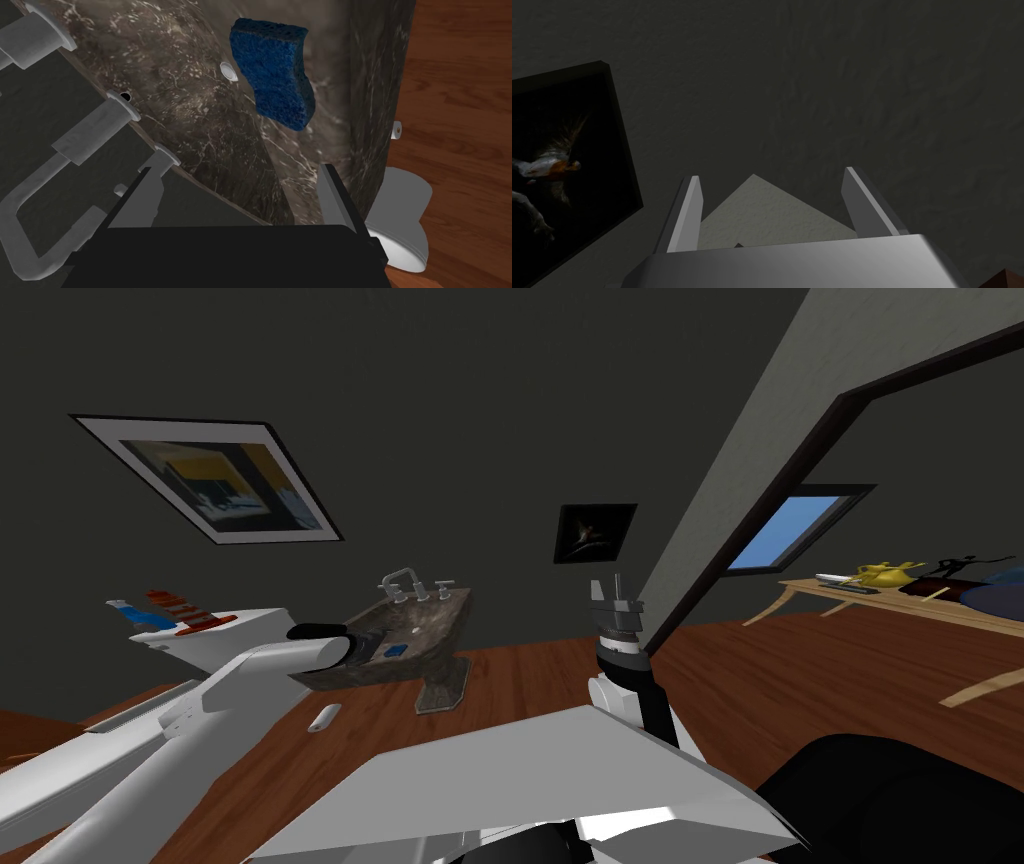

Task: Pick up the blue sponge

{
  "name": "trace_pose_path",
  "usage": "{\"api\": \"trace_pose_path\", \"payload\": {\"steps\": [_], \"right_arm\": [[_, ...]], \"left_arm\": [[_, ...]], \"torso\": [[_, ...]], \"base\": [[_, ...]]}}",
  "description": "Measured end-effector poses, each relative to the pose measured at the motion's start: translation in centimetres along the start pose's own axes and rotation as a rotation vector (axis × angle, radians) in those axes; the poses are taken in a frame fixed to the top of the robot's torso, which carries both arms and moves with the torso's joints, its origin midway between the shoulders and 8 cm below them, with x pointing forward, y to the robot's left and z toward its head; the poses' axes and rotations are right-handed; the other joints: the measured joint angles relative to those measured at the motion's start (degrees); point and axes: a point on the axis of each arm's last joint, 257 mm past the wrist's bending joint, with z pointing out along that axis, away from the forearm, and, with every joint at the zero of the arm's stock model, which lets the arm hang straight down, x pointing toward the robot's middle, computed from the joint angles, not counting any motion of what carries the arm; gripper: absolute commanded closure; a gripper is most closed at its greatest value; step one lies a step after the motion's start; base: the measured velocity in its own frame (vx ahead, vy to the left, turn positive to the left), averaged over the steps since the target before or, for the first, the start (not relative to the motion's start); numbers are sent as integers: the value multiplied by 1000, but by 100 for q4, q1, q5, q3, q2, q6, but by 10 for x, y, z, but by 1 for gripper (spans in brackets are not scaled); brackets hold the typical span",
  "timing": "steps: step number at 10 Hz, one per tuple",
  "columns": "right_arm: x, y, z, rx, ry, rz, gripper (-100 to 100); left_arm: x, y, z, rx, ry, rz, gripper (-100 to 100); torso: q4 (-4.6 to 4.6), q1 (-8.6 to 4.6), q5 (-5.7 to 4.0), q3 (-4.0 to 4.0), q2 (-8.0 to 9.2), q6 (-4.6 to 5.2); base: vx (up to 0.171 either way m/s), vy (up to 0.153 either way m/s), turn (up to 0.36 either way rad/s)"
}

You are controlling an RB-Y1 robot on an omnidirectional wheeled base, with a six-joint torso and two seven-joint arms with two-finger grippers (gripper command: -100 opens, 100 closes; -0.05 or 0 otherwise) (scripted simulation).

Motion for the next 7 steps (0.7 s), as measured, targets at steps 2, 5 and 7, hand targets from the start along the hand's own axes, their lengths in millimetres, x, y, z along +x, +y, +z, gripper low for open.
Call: {"api": "trace_pose_path", "payload": {"steps": [2,5,7], "right_arm": [[0,0,0,0,0,0,0],[0,0,0,0,0,0,0],[0,0,0,0,0,0,0]], "left_arm": [[1,10,2,-49,22,-8,-100],[5,27,0,-132,63,-24,-100],[8,39,0,-192,94,-36,-100]], "torso": [[3,6,2,6,9,-1],[0,2,0,0,0,0],[-1,6,2,-1,-1,0]], "base": [[54,-25,15],[80,-32,23],[74,-25,20]]}}
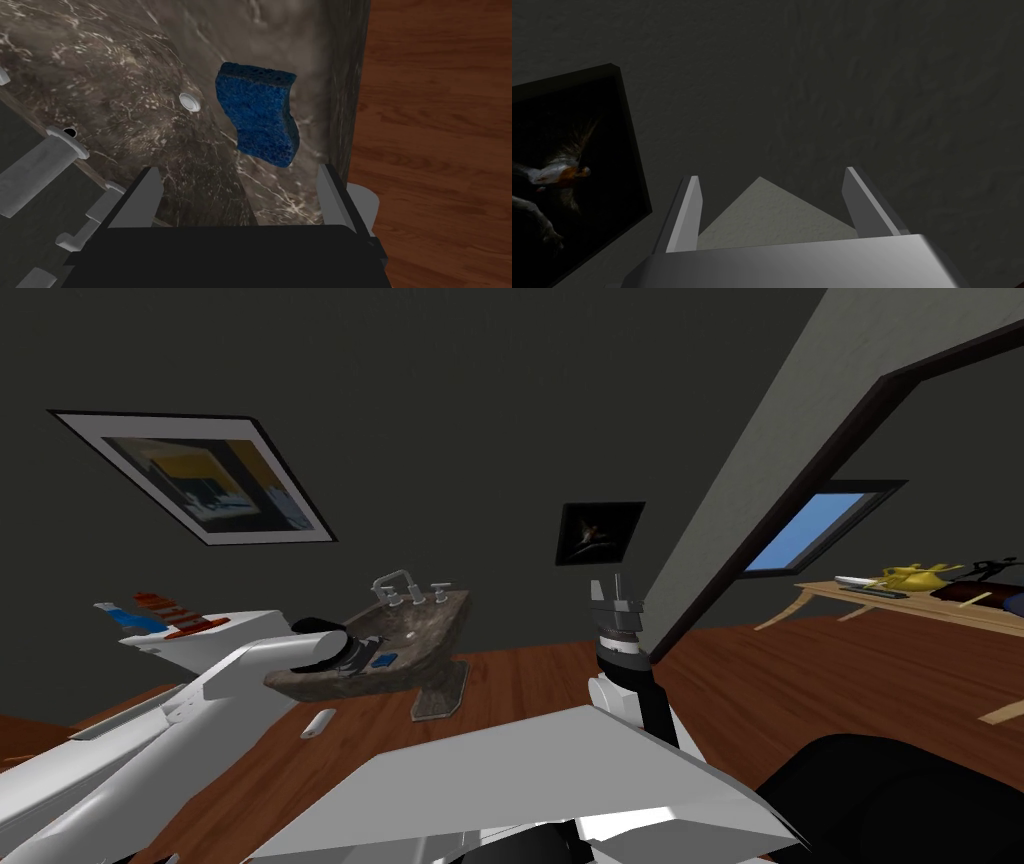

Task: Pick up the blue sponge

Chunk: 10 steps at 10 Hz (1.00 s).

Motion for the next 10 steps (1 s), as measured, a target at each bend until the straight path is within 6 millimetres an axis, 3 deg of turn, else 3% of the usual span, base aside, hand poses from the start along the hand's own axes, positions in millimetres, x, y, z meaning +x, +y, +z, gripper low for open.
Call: {"api": "trace_pose_path", "payload": {"steps": [10], "right_arm": [[0,0,0,0,0,0,0]], "left_arm": [[12,60,-11,-283,138,-51,-100]], "torso": [[0,1,0,1,1,0]], "base": [[73,-22,23]]}}
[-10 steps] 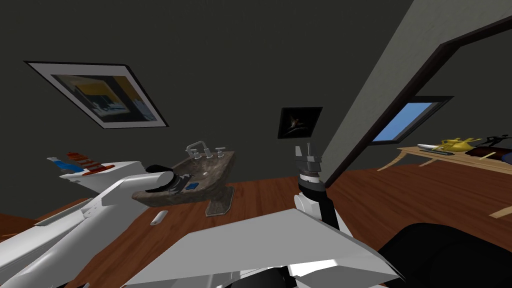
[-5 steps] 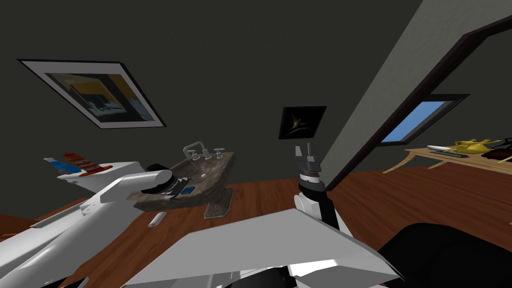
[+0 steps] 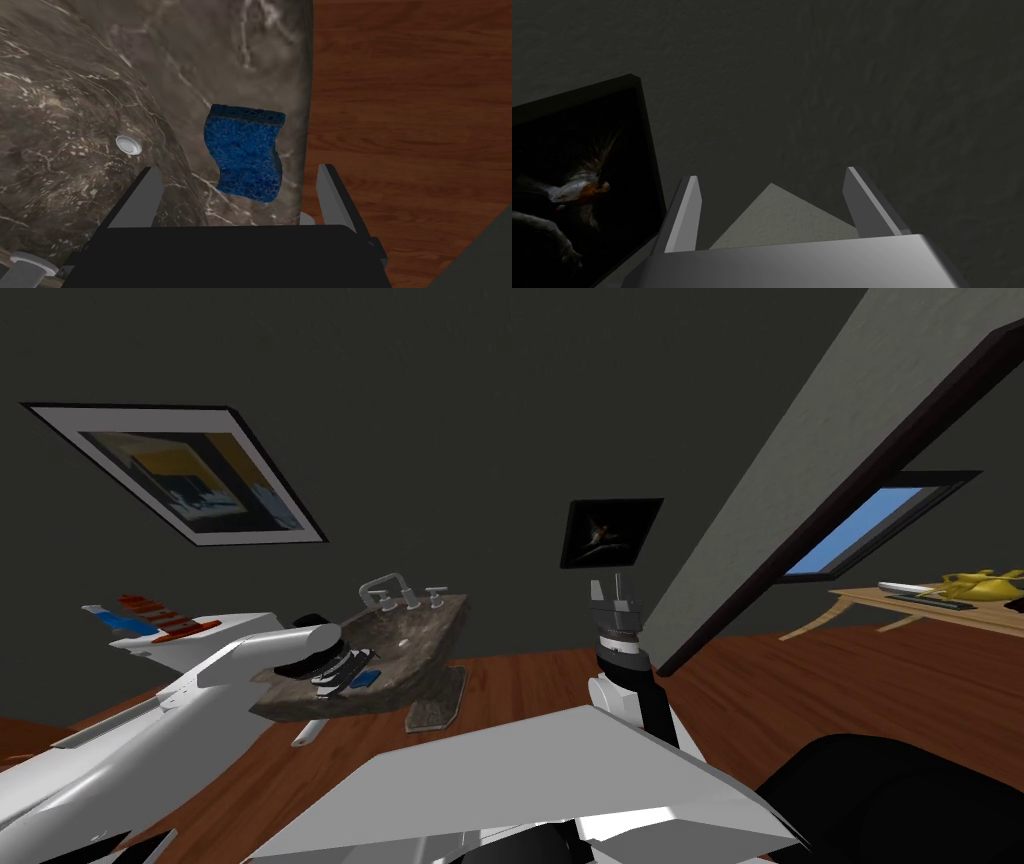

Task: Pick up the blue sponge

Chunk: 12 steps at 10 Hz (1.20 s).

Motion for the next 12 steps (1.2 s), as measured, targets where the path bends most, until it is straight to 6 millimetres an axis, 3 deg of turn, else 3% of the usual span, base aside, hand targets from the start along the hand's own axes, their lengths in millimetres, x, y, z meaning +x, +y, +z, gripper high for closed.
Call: {"api": "trace_pose_path", "payload": {"steps": [4,5,6,9,10,12], "right_arm": [[0,0,0,0,0,0,0],[0,0,0,0,0,0,0],[0,0,0,0,0,0,0],[0,0,0,0,0,0,0],[0,0,0,0,0,0,0],[0,0,0,0,0,0,0]], "left_arm": [[2,24,-8,-110,41,-19,-100],[2,25,-9,-114,42,-20,0],[2,25,-9,-114,42,-20,-100],[4,30,9,-116,41,-28,-100],[4,30,10,-115,40,-28,100],[4,30,10,-116,40,-31,100]], "torso": [[0,4,0,1,1,0],[2,7,2,7,13,0],[5,9,2,13,23,0],[7,16,4,20,34,-1],[8,13,3,19,33,-1],[7,12,4,17,29,5]], "base": [[62,-14,19],[6,-1,-1],[-2,9,-40],[-9,12,-23],[0,0,0],[0,0,0]]}}
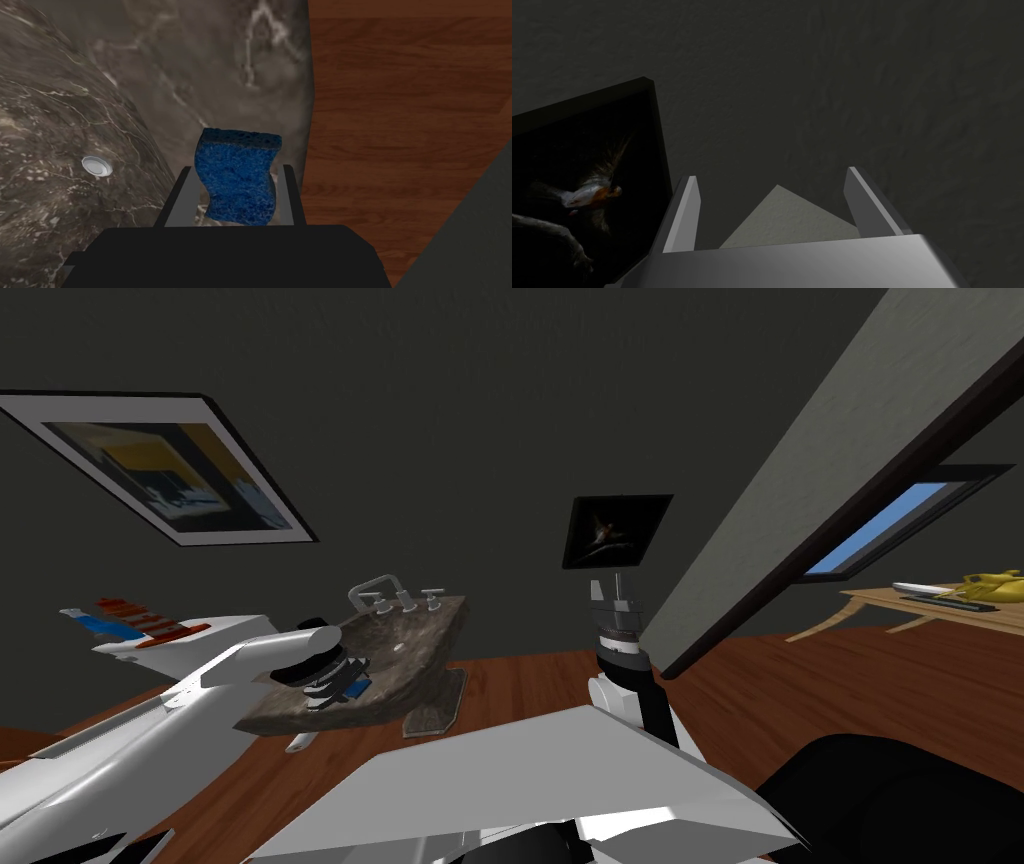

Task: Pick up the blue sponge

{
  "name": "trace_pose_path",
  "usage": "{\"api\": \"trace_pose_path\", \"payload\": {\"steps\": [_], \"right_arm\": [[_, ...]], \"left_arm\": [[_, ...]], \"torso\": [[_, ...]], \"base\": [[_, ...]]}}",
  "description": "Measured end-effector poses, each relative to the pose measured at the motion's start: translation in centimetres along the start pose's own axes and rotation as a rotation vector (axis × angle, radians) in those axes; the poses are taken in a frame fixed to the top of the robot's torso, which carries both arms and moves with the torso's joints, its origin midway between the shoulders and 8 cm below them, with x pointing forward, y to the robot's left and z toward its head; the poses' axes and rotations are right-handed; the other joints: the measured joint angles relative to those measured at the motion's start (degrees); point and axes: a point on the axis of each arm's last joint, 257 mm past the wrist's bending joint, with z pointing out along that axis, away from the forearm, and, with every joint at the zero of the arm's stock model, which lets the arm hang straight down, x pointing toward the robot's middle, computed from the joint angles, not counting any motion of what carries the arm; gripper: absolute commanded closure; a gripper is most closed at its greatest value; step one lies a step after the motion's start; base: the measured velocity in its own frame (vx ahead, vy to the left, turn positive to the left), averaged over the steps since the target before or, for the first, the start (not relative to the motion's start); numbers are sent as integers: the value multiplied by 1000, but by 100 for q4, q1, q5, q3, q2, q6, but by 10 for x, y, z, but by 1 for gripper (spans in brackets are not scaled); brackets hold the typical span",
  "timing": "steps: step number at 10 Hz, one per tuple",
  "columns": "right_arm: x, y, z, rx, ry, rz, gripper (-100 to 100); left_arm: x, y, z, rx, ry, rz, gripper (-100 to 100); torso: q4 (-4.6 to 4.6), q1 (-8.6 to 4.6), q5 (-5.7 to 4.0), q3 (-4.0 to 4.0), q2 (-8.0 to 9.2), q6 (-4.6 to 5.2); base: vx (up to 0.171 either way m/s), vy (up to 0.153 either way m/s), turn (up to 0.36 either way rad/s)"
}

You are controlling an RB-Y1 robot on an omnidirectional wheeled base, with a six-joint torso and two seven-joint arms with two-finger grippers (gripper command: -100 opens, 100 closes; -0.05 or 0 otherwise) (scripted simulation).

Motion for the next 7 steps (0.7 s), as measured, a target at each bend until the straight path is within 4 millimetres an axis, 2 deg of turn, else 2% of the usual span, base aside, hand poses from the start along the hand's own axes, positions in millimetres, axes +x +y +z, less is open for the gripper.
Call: {"api": "trace_pose_path", "payload": {"steps": [2,3,4,6,7], "right_arm": [[0,0,0,0,0,0,0],[0,0,0,0,0,0,0],[0,0,0,0,0,0,0],[0,0,0,0,0,0,0],[0,0,0,0,0,0,0]], "left_arm": [[0,0,0,0,0,0,100],[0,0,0,0,0,0,0],[0,0,0,0,0,0,100],[-1,-3,-15,4,0,9,100],[-1,-3,-16,3,1,10,0]], "torso": [[0,0,0,0,0,0],[0,0,0,0,0,-1],[0,0,0,0,0,-1],[2,-10,-5,1,-1,-2],[0,-6,-2,-1,-1,-1]], "base": [[0,0,0],[0,0,0],[6,-12,41],[12,-11,33],[0,0,0]]}}
